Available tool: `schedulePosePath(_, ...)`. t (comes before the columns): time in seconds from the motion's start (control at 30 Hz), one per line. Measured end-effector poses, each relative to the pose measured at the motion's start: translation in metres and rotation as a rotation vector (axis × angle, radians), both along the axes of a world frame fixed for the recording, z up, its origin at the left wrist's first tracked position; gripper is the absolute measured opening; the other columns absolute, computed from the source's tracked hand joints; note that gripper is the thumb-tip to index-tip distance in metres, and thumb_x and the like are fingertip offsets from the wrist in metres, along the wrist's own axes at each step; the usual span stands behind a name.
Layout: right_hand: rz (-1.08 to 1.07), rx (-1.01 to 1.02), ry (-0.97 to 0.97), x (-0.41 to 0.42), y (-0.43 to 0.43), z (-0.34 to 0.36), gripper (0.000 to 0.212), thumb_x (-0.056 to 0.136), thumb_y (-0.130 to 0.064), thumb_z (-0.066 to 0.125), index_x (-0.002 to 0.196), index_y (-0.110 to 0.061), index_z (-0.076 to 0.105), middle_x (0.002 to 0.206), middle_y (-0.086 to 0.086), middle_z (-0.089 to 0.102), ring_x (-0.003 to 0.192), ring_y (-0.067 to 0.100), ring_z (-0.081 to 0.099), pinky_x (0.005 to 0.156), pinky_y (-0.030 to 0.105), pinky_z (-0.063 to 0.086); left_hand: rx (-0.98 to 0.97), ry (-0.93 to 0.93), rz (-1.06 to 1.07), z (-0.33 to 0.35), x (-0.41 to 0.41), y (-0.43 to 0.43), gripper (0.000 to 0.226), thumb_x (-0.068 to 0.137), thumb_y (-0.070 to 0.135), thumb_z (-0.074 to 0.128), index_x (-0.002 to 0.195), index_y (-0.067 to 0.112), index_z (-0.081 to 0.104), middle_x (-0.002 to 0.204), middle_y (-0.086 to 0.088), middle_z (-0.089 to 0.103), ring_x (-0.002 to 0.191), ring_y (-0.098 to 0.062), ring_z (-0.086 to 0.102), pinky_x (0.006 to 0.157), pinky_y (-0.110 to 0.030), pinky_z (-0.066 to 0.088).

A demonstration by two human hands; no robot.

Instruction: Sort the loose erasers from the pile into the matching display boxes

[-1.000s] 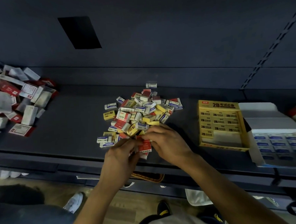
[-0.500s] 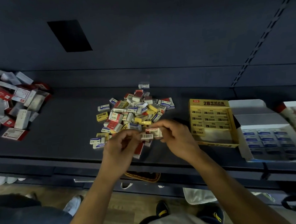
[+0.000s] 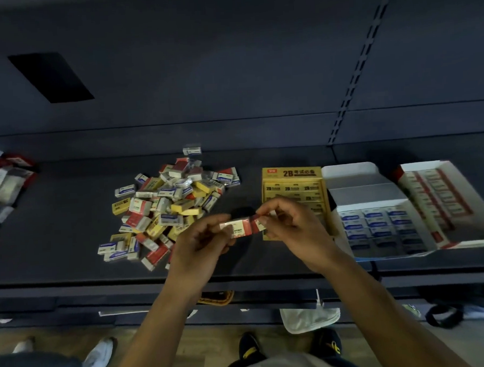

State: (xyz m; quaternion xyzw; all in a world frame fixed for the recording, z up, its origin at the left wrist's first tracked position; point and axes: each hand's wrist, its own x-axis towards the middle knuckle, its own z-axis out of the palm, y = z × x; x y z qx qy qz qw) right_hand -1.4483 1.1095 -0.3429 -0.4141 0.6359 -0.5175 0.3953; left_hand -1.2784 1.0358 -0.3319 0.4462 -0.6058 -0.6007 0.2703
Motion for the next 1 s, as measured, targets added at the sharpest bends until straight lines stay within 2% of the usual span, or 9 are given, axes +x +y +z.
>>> schedulePosePath(0.1, -0.005, 0.036, 0.040, -0.016, 0.011, -0.001, 0.026, 0.082, -0.010, 0.066, 0.090, -0.034, 0.062, 0.095, -0.009, 0.066, 0.092, 0.007, 0.064, 0.082, 0.036, 0.056, -0.071, -0.059, -0.099, 0.004, -0.015, 0.009, 0.034, 0.082, 0.006, 0.068, 0.104, 0.031, 0.065, 0.086, 0.016, 0.069, 0.085, 0.001, 0.064, 0.072, -0.013, 0.049)
schedulePosePath(0.17, -0.006, 0.060, 0.060, -0.025, 0.018, -0.001, 0.030, 0.080, -0.007, 0.068, 0.093, -0.034, 0.061, 0.096, -0.009, 0.067, 0.094, 0.005, 0.063, 0.083, 0.035, 0.055, -0.092, -0.069, -0.131, 0.006, -0.026, 0.016, 0.036, 0.080, 0.004, 0.069, 0.105, 0.030, 0.064, 0.086, 0.022, 0.068, 0.085, 0.005, 0.063, 0.071, -0.008, 0.047)
schedulePosePath(0.33, -0.037, 0.062, 0.073, -0.045, 0.033, -0.003, 0.033, 0.081, -0.009, 0.069, 0.100, -0.034, 0.059, 0.106, -0.009, 0.064, 0.103, 0.006, 0.060, 0.081, 0.028, 0.055, -0.040, -0.056, -0.131, 0.002, -0.049, 0.025, 0.030, 0.082, 0.006, 0.069, 0.102, 0.027, 0.065, 0.085, 0.010, 0.071, 0.080, -0.005, 0.067, 0.071, -0.018, 0.052)
schedulePosePath(0.47, -0.069, 0.059, 0.047, -0.059, 0.045, -0.001, 0.032, 0.081, -0.009, 0.069, 0.103, -0.030, 0.060, 0.105, -0.008, 0.065, 0.101, 0.005, 0.061, 0.081, 0.028, 0.055, -0.025, -0.061, -0.162, 0.000, -0.065, 0.029, 0.030, 0.081, 0.009, 0.070, 0.108, 0.020, 0.065, 0.087, -0.003, 0.071, 0.080, -0.013, 0.068, 0.070, -0.021, 0.054)
schedulePosePath(0.57, -0.104, 0.066, 0.032, -0.070, 0.055, 0.000, 0.032, 0.080, -0.008, 0.069, 0.102, -0.029, 0.061, 0.101, -0.006, 0.068, 0.096, 0.005, 0.064, 0.077, 0.029, 0.057, -0.081, -0.063, -0.190, -0.002, -0.076, 0.033, 0.031, 0.080, 0.010, 0.071, 0.105, 0.027, 0.066, 0.090, -0.002, 0.070, 0.085, -0.013, 0.068, 0.075, -0.025, 0.055)
schedulePosePath(0.73, -0.142, 0.079, 0.020, -0.089, 0.070, 0.001, 0.032, 0.079, -0.005, 0.070, 0.103, -0.025, 0.061, 0.095, -0.003, 0.070, 0.089, 0.006, 0.066, 0.075, 0.029, 0.056, -0.135, -0.101, -0.279, -0.002, -0.096, 0.040, 0.037, 0.076, 0.008, 0.075, 0.105, 0.029, 0.066, 0.093, 0.013, 0.071, 0.090, -0.002, 0.066, 0.079, -0.018, 0.051)
schedulePosePath(0.9, -0.189, 0.084, 0.039, -0.109, 0.088, 0.002, 0.030, 0.079, -0.001, 0.067, 0.098, -0.024, 0.063, 0.089, -0.001, 0.071, 0.085, 0.014, 0.068, 0.078, 0.039, 0.057, -0.264, -0.187, -0.324, 0.003, -0.119, 0.048, 0.033, 0.077, 0.017, 0.076, 0.101, 0.036, 0.065, 0.094, 0.015, 0.067, 0.082, 0.008, 0.062, 0.070, -0.005, 0.045)
schedulePosePath(1.0, -0.199, 0.077, 0.058, -0.122, 0.099, 0.006, 0.029, 0.079, 0.000, 0.067, 0.097, -0.022, 0.063, 0.089, 0.002, 0.071, 0.085, 0.016, 0.068, 0.078, 0.044, 0.056, -0.354, -0.233, -0.381, 0.005, -0.135, 0.055, 0.033, 0.077, 0.018, 0.076, 0.098, 0.038, 0.063, 0.098, 0.016, 0.063, 0.082, 0.008, 0.059, 0.068, -0.004, 0.044)
